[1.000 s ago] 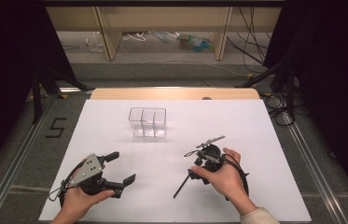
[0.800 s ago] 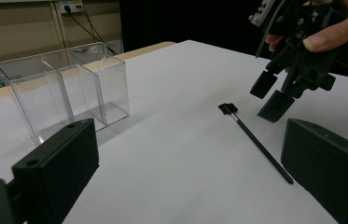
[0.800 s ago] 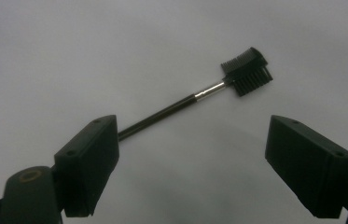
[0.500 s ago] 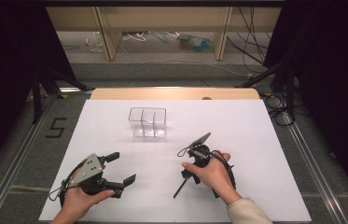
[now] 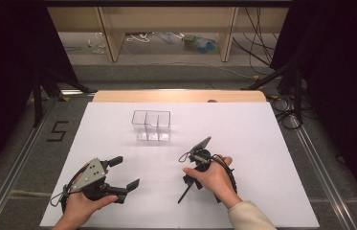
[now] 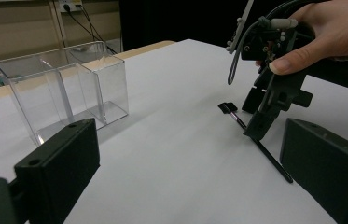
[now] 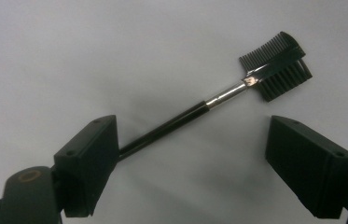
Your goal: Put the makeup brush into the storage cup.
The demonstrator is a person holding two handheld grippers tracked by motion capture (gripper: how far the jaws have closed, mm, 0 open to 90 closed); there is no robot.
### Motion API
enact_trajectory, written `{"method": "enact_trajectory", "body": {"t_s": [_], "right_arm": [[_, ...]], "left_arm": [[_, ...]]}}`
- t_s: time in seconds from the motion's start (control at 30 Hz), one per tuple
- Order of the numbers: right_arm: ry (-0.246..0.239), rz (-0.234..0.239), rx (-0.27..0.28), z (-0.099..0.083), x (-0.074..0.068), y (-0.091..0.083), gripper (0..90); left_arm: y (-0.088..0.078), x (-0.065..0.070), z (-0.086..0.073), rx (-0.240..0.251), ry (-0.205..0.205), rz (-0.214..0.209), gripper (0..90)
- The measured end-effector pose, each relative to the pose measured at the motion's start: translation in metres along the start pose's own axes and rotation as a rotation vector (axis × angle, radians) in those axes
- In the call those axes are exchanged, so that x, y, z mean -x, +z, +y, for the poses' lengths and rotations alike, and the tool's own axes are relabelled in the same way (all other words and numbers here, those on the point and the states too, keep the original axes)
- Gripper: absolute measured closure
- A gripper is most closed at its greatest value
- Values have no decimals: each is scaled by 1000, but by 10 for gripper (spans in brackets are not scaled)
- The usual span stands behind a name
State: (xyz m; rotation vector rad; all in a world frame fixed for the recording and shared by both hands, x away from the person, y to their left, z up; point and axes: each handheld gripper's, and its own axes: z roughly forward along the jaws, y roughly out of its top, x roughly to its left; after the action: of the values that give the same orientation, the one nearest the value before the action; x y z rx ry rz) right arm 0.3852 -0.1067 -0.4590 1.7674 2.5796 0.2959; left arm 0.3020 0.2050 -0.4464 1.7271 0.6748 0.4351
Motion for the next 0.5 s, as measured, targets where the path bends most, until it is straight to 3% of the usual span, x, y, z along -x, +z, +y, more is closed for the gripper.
{"method": "enact_trajectory", "body": {"t_s": [0.2, 0.23, 0.4, 0.47, 0.5], "right_arm": [[-15, -31, 15, 0, -3, 3, 185], [-22, -43, -10, 0, -6, 3, 187], [-31, -92, -21, 1, -12, 4, 189], [-29, -84, -21, 1, -12, 5, 189], [-29, -84, -22, 1, -12, 5, 190]], "left_arm": [[0, 0, 0, 0, -1, 2, 46], [0, 0, 0, 0, -1, 2, 45], [0, 0, 0, 2, 2, 3, 46], [0, -1, 0, 2, 7, 0, 46], [0, 0, 0, 2, -17, 6, 46]]}}
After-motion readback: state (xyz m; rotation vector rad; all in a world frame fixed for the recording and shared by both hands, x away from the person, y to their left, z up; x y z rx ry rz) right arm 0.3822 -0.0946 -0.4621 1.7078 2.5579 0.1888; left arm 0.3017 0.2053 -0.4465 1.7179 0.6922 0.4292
